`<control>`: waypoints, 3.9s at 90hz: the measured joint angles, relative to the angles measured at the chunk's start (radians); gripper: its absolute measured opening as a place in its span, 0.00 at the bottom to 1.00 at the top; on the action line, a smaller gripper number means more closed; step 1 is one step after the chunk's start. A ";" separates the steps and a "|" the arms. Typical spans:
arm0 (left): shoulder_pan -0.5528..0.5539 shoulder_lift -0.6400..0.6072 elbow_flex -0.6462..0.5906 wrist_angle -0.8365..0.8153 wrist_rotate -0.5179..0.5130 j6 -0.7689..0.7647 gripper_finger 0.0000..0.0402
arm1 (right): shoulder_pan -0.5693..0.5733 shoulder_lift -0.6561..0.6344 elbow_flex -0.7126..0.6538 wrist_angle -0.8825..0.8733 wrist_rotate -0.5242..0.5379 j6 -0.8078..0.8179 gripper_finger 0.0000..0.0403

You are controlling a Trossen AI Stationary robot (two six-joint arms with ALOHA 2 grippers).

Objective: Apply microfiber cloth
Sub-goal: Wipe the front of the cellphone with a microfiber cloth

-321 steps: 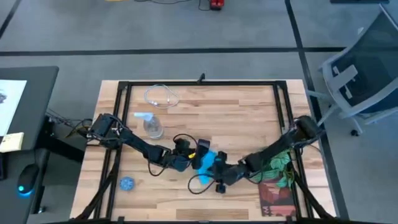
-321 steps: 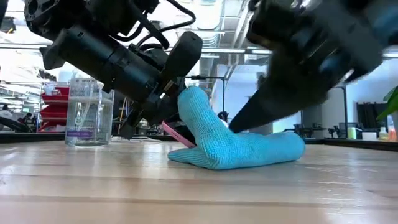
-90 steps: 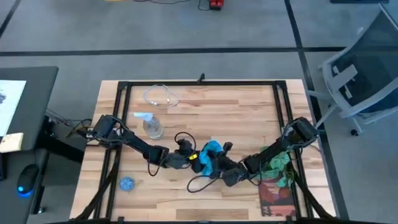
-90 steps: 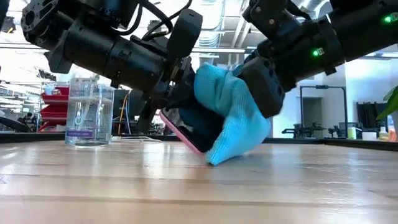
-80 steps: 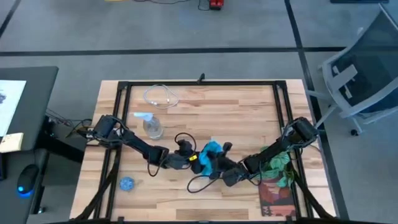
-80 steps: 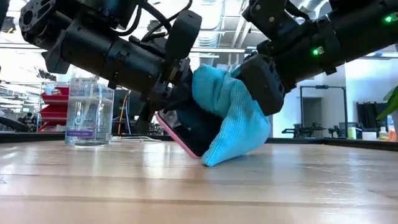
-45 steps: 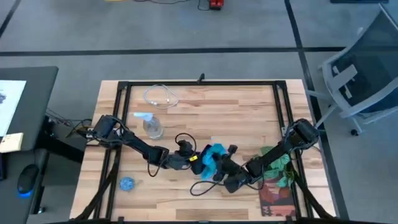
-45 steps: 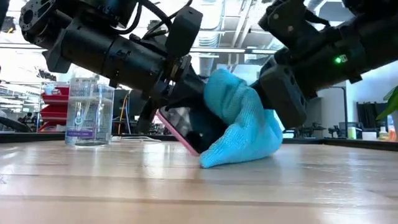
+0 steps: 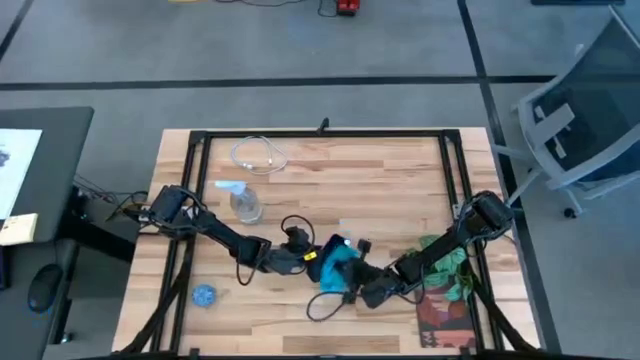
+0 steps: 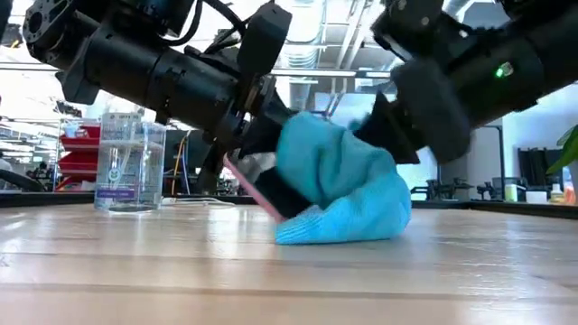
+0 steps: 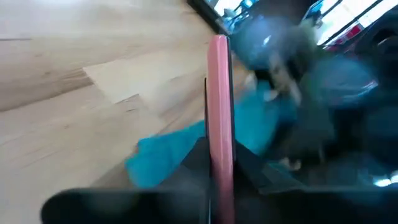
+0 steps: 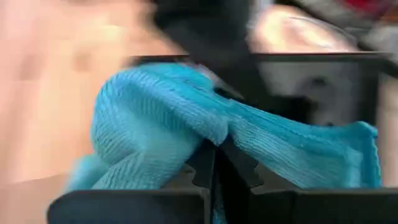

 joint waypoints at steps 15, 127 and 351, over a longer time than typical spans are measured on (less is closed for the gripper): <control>0.000 -0.002 0.001 0.035 -0.002 0.043 0.02 | 0.001 0.001 0.000 0.052 0.028 -0.114 0.00; -0.004 -0.001 0.000 0.047 0.031 0.070 0.02 | 0.041 -0.034 0.002 -0.006 0.607 -0.301 0.00; -0.025 -0.005 -0.002 0.222 0.068 0.222 0.02 | 0.136 -0.157 0.001 -0.261 0.344 0.020 0.00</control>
